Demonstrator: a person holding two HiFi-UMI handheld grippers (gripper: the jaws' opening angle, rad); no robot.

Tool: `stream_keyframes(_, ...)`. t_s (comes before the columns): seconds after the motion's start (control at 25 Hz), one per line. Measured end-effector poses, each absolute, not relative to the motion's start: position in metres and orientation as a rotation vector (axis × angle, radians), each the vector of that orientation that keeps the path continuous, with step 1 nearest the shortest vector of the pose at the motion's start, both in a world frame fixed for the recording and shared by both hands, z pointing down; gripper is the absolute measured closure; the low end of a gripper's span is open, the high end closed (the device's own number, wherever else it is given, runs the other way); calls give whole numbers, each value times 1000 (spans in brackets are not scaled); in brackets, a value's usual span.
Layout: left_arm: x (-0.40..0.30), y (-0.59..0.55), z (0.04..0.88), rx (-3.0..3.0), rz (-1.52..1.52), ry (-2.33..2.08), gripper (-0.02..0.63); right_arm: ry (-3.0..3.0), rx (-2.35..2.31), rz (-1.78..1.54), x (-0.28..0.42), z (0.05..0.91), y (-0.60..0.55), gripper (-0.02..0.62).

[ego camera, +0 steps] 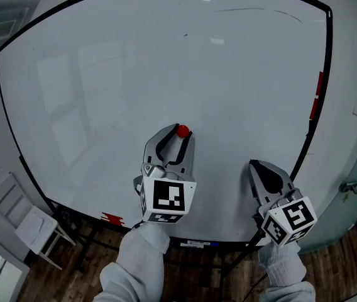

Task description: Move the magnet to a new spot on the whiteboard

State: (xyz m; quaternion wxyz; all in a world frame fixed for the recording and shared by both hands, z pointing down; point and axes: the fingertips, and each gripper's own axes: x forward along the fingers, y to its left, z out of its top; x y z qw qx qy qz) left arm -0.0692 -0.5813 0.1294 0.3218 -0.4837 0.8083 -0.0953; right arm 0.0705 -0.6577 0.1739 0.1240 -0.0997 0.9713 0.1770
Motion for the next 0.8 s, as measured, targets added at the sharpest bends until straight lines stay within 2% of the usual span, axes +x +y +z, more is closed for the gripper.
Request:
stream_keyframes(0.2,-62,-559,116,-1322,-115,2098,480,2835,-282,523,74,176,-655,566)
stream_keyframes(0.8,-100,-480,138,-1219,-146,2226,480,2809,-101,519,46,174,-602,566)
